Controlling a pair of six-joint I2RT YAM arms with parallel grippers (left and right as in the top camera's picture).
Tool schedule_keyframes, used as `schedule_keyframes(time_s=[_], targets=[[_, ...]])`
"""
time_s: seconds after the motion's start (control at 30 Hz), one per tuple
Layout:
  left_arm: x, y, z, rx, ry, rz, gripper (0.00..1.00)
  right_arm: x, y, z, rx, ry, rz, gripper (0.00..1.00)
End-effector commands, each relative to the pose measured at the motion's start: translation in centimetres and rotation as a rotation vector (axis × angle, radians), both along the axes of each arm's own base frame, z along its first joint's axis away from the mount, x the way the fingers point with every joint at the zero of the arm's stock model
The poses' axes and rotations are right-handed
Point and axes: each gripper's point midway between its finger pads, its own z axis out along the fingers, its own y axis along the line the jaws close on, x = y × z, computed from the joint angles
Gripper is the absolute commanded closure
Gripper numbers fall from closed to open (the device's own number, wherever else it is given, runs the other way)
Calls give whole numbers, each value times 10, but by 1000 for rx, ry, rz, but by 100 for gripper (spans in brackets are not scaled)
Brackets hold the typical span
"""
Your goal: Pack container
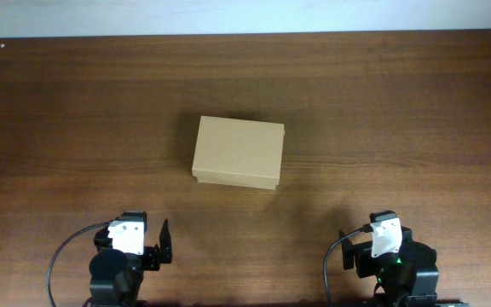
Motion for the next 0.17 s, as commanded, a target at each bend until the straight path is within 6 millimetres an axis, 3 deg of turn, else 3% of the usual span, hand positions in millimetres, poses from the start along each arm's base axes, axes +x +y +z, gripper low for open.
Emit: schedule_keyframes(time_s=[0.0, 0.13], targets=[[0, 2, -2, 20, -3, 2, 0, 1, 0, -1, 17, -5, -6, 1], [0, 2, -2, 20, -3, 2, 0, 1, 0, -1, 17, -5, -6, 1]])
